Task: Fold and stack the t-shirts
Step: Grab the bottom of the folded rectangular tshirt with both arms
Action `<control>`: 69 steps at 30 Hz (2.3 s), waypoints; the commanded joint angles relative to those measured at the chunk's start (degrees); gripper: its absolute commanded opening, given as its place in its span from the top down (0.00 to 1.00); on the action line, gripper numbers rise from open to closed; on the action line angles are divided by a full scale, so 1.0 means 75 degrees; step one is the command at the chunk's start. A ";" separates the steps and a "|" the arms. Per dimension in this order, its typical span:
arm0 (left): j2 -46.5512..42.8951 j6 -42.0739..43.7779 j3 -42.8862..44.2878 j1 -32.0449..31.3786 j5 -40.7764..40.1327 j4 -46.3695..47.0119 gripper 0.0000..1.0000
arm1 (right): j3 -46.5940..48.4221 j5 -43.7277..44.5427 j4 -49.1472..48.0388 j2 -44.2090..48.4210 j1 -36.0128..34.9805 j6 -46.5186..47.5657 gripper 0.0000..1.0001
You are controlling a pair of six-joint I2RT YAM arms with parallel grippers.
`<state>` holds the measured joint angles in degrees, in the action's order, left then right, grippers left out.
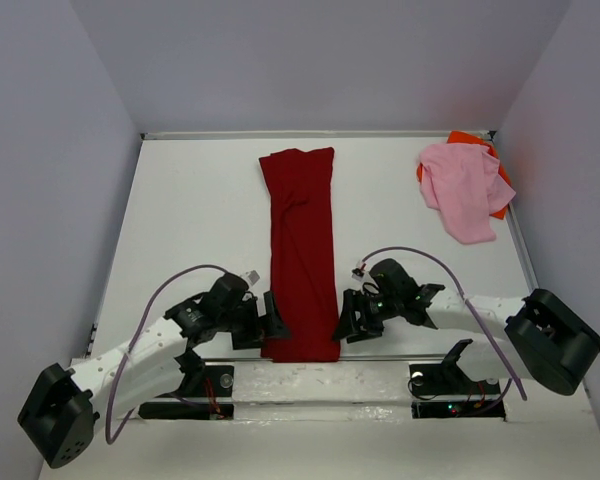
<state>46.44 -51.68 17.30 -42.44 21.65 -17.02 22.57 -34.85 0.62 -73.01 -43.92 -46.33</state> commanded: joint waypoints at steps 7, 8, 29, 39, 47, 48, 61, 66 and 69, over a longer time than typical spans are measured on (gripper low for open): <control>-0.0286 -0.0222 0.0424 -0.0049 -0.0660 -0.1282 0.01 | -0.0114 0.0053 -0.0259 0.0184 -0.0062 0.0001 0.33; -0.0215 -0.0223 0.0447 -0.0049 -0.0683 -0.1282 0.01 | -0.0126 0.0053 -0.0259 0.0219 -0.0062 -0.0011 0.33; 0.0864 -0.0702 -0.0115 -0.0272 -0.0016 0.0991 0.03 | 0.0213 -0.0275 -0.0809 -0.0600 -0.0062 -0.0221 0.49; 0.0910 -0.0715 -0.0338 -0.0272 0.0324 0.1144 0.13 | 0.0530 -0.0322 -0.0927 -0.1011 -0.0366 -0.0479 0.46; 0.1121 -0.0539 -0.0291 -0.0272 0.0582 0.1179 0.26 | 0.0717 -0.0240 -0.0342 -0.0871 -0.0437 -0.0526 0.48; 0.1110 -0.0527 -0.0303 -0.0272 0.0605 0.1167 0.36 | 0.0706 -0.0228 -0.0294 -0.0847 -0.0437 -0.0515 0.50; 0.1274 -0.0422 -0.0302 -0.0272 0.0722 0.0816 0.91 | 0.1069 -0.0181 0.0701 -0.0812 -0.0437 -0.0316 0.91; 0.1122 -0.0387 -0.0233 -0.0272 0.0723 0.0652 0.90 | 0.1560 -0.0240 0.1264 -0.0835 -0.0437 -0.0222 0.92; 0.1086 -0.0293 0.0047 -0.0260 0.0547 0.0383 0.90 | 0.1818 -0.0228 0.1358 -0.0858 -0.0437 -0.0210 0.92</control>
<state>55.59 -55.55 15.11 -44.25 25.21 -10.37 32.32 -36.60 8.60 -80.31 -46.61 -49.01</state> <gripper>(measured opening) 0.131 0.089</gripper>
